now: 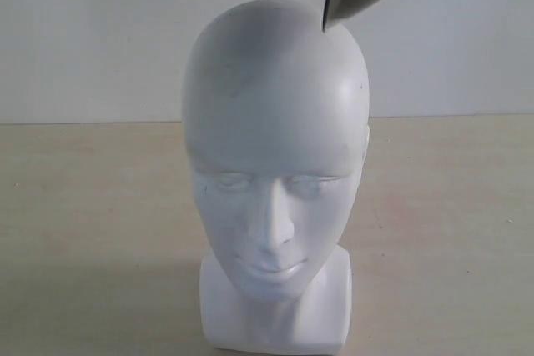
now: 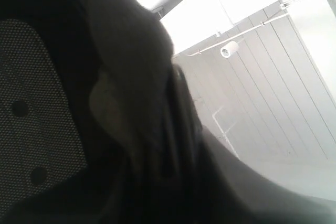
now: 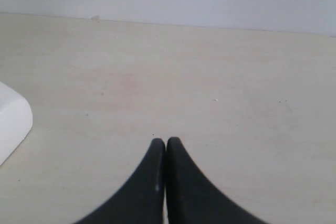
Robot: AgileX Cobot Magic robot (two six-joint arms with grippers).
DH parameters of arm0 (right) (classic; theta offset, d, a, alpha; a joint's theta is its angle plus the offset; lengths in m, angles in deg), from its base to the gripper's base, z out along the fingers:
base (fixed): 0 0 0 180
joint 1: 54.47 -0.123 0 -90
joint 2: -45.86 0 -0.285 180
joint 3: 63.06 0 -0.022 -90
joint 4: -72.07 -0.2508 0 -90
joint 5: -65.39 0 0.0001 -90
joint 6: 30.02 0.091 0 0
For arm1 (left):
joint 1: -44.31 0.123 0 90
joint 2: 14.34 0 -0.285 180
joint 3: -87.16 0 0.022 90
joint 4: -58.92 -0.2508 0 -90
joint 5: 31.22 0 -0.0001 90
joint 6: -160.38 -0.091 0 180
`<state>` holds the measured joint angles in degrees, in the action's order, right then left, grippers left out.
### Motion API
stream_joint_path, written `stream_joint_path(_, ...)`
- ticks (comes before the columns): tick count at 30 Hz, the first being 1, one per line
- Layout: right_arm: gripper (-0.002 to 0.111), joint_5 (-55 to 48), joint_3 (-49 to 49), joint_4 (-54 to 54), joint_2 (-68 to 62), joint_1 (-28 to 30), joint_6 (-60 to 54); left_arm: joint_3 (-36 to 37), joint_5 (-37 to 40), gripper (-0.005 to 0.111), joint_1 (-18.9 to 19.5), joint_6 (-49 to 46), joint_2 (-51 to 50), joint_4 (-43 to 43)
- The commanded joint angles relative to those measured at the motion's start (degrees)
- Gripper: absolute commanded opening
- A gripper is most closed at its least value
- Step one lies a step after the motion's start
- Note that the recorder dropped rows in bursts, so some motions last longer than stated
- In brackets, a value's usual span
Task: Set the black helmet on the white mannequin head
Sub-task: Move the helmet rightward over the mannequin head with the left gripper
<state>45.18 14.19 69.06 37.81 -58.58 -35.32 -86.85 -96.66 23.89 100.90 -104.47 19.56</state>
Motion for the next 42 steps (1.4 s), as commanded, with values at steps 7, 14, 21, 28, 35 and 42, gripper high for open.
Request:
stream_joint_path(7,0.000,0.31,-0.02,0.22,0.26,0.10,0.22,-0.01,-4.52,0.004,-1.67,-0.12,0.98,6.41)
stream_joint_path(14,0.000,0.31,-0.02,0.22,0.26,0.10,0.22,5.67,-4.52,0.004,-1.67,-0.12,2.32,9.15)
stream_joint_path(21,0.000,0.31,-0.02,0.22,0.26,0.10,0.22,7.96,-4.52,0.004,-1.67,-0.12,3.32,10.45)
stream_joint_path(28,0.000,0.31,-0.02,0.22,0.26,0.10,0.22,8.65,-4.52,0.004,-5.52,-1.45,2.98,10.28)
stream_joint_path(35,0.000,0.31,-0.02,0.22,0.26,0.10,0.22,8.65,-4.52,0.004,-6.27,-2.00,2.57,9.85)
stream_joint_path(42,0.000,0.52,-0.02,0.22,0.26,0.10,0.22,12.18,-4.52,0.004,-6.27,-2.00,2.57,10.05)
